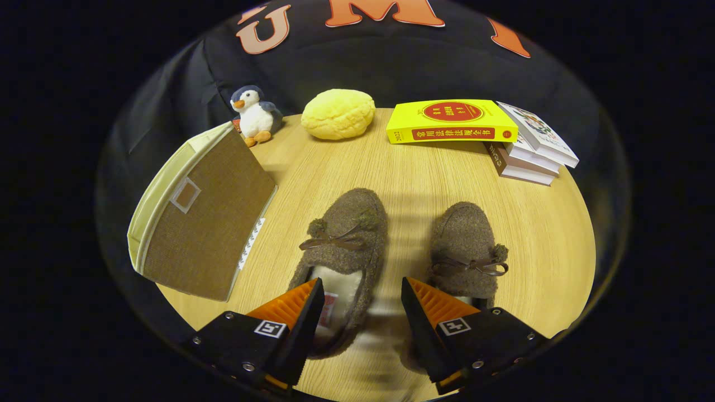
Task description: Open the storage box then place both shoes into the box .Put the left shoe in first, then the right shoe, with the right side of both shoes facing outward in a uniform manner.
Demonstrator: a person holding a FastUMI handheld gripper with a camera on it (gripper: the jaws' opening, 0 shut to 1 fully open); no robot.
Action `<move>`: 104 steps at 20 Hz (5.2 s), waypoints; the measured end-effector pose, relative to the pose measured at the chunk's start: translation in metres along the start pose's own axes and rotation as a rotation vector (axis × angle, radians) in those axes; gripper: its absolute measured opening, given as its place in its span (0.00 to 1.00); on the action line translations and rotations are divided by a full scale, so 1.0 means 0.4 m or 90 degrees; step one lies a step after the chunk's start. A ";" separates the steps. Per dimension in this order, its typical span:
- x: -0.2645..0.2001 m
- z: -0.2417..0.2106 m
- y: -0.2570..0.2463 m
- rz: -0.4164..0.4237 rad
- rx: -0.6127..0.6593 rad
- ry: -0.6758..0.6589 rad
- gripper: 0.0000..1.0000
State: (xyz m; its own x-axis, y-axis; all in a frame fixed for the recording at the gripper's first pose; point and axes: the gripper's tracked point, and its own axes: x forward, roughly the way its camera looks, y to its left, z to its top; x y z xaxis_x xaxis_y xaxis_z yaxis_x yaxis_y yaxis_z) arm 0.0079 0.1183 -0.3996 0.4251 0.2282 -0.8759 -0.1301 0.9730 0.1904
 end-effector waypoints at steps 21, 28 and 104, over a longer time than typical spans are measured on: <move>-0.084 0.151 0.108 0.027 0.128 -0.015 0.03; -0.242 0.299 0.275 0.049 0.100 -0.065 0.03; 0.007 -0.049 -0.332 -0.059 0.071 0.008 0.68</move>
State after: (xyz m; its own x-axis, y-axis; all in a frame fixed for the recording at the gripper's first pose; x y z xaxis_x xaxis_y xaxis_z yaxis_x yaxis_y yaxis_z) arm 0.0089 -0.0108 -0.4361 0.4194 0.1374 -0.8973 0.0095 0.9878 0.1557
